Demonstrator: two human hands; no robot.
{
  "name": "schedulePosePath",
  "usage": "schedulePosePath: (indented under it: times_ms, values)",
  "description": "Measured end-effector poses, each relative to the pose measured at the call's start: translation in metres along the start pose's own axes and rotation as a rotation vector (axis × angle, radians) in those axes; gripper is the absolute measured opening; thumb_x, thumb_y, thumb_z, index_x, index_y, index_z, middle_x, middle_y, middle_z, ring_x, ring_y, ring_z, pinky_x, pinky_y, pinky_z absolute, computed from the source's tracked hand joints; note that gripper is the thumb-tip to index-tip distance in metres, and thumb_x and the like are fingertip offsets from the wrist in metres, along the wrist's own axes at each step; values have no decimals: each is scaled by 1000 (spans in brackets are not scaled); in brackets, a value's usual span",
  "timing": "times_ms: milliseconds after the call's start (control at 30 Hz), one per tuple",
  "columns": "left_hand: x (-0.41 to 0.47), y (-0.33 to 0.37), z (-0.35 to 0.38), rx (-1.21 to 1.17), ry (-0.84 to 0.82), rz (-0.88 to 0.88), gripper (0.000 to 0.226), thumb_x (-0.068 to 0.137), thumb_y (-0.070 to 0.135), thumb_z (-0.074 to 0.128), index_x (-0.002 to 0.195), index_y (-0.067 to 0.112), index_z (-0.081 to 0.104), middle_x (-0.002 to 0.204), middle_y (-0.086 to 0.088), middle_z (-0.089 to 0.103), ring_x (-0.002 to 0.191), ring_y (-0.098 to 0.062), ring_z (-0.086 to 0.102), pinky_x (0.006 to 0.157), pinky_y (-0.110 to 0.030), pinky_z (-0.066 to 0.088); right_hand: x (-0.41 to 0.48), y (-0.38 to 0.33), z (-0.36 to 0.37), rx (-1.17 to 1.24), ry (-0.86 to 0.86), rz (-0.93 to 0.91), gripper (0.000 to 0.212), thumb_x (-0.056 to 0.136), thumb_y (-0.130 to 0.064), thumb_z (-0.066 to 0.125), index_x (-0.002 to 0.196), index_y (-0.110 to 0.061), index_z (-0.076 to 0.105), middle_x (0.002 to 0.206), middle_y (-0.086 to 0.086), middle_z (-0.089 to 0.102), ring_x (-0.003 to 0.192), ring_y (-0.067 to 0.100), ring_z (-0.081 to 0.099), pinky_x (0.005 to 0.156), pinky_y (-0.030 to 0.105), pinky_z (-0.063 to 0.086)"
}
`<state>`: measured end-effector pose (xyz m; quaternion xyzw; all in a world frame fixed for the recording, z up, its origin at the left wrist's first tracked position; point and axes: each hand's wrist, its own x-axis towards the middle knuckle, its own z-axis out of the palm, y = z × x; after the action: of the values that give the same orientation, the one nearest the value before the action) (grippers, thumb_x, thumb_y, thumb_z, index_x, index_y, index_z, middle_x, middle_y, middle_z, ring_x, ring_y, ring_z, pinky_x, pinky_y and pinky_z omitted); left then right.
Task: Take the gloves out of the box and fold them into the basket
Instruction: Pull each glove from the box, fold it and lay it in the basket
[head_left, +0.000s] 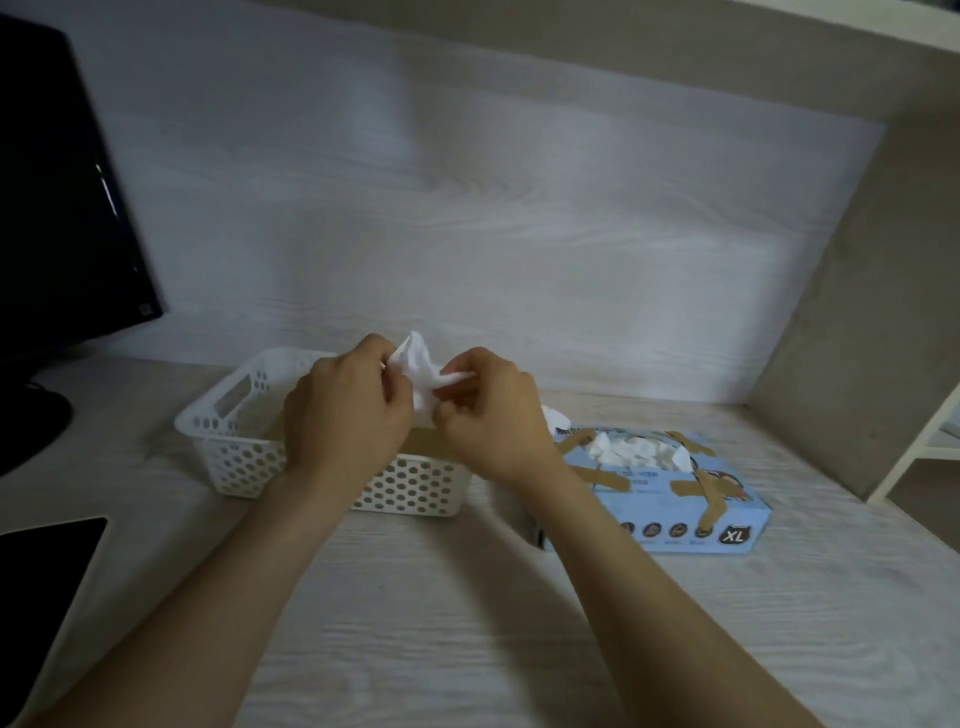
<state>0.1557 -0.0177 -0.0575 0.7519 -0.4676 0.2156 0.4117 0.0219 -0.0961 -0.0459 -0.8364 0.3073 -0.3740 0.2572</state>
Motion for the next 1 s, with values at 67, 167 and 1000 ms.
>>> schedulePosePath:
  times_ms: [67,167,1000]
  values:
    - [-7,-2,-4,72,-34,20,11,93,26,57,84,19,56,60,1,52,53,-25,48,49,-31,37,-7,3,13,-15,-7,-88,14,81,-9,63,94,-16,65,73,-4,72,68,13,67,68,36,56]
    - [-15,-2,-7,90,-87,31,7,87,27,57,83,21,57,58,-2,52,51,-27,50,48,-33,45,-14,15,16,-58,15,-193,4,78,-17,56,81,-18,59,59,-4,62,56,16,58,59,40,50]
    - [0,18,-9,-748,-157,-154,17,101,34,67,99,23,79,82,-1,78,82,-27,74,79,-53,60,-21,20,-23,-230,408,-198,10,97,-31,69,102,-24,72,59,-10,62,56,11,62,54,35,53]
